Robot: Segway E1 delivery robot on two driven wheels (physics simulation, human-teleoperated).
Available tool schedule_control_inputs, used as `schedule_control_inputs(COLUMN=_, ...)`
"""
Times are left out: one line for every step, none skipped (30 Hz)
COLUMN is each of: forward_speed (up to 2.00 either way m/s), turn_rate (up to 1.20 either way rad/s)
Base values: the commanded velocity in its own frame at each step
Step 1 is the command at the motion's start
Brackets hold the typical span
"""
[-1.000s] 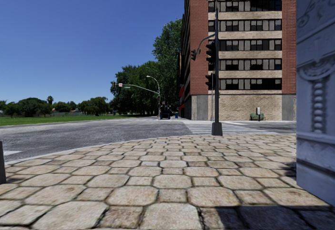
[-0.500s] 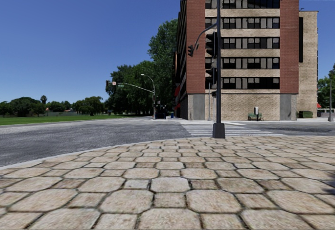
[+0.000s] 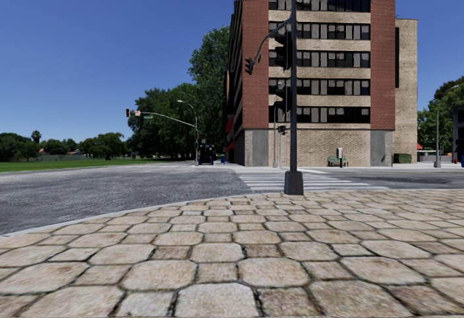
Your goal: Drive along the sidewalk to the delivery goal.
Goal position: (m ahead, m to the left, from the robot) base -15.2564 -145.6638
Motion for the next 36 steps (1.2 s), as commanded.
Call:
schedule_control_inputs(forward_speed=1.36, turn_rate=-0.39)
schedule_control_inputs(forward_speed=1.35, turn_rate=-0.43)
schedule_control_inputs(forward_speed=1.34, turn_rate=-0.44)
schedule_control_inputs(forward_speed=1.34, turn_rate=-0.44)
schedule_control_inputs(forward_speed=1.34, turn_rate=-0.44)
schedule_control_inputs(forward_speed=1.34, turn_rate=-0.44)
schedule_control_inputs(forward_speed=1.34, turn_rate=-0.45)
schedule_control_inputs(forward_speed=1.34, turn_rate=-0.45)
schedule_control_inputs(forward_speed=1.34, turn_rate=-0.45)
schedule_control_inputs(forward_speed=1.34, turn_rate=-0.45)
schedule_control_inputs(forward_speed=1.34, turn_rate=-0.45)
schedule_control_inputs(forward_speed=1.34, turn_rate=-0.45)
schedule_control_inputs(forward_speed=1.34, turn_rate=-0.45)
schedule_control_inputs(forward_speed=1.34, turn_rate=-0.45)
schedule_control_inputs(forward_speed=1.34, turn_rate=-0.45)
schedule_control_inputs(forward_speed=1.34, turn_rate=-0.45)
schedule_control_inputs(forward_speed=1.34, turn_rate=-0.45)
schedule_control_inputs(forward_speed=1.34, turn_rate=-0.45)
schedule_control_inputs(forward_speed=1.34, turn_rate=-0.46)
schedule_control_inputs(forward_speed=1.34, turn_rate=-0.46)
schedule_control_inputs(forward_speed=1.34, turn_rate=-0.47)
schedule_control_inputs(forward_speed=1.34, turn_rate=-0.48)
schedule_control_inputs(forward_speed=1.34, turn_rate=-0.49)
schedule_control_inputs(forward_speed=1.34, turn_rate=-0.49)
schedule_control_inputs(forward_speed=1.34, turn_rate=-0.49)
schedule_control_inputs(forward_speed=1.34, turn_rate=-0.49)
schedule_control_inputs(forward_speed=1.34, turn_rate=-0.49)
schedule_control_inputs(forward_speed=1.34, turn_rate=-0.49)
schedule_control_inputs(forward_speed=1.34, turn_rate=-0.49)
schedule_control_inputs(forward_speed=1.34, turn_rate=-0.50)
schedule_control_inputs(forward_speed=1.34, turn_rate=-0.51)
schedule_control_inputs(forward_speed=1.34, turn_rate=-0.51)
schedule_control_inputs(forward_speed=1.34, turn_rate=-0.52)
schedule_control_inputs(forward_speed=1.34, turn_rate=-0.53)
schedule_control_inputs(forward_speed=1.34, turn_rate=-0.54)
schedule_control_inputs(forward_speed=1.34, turn_rate=-0.54)
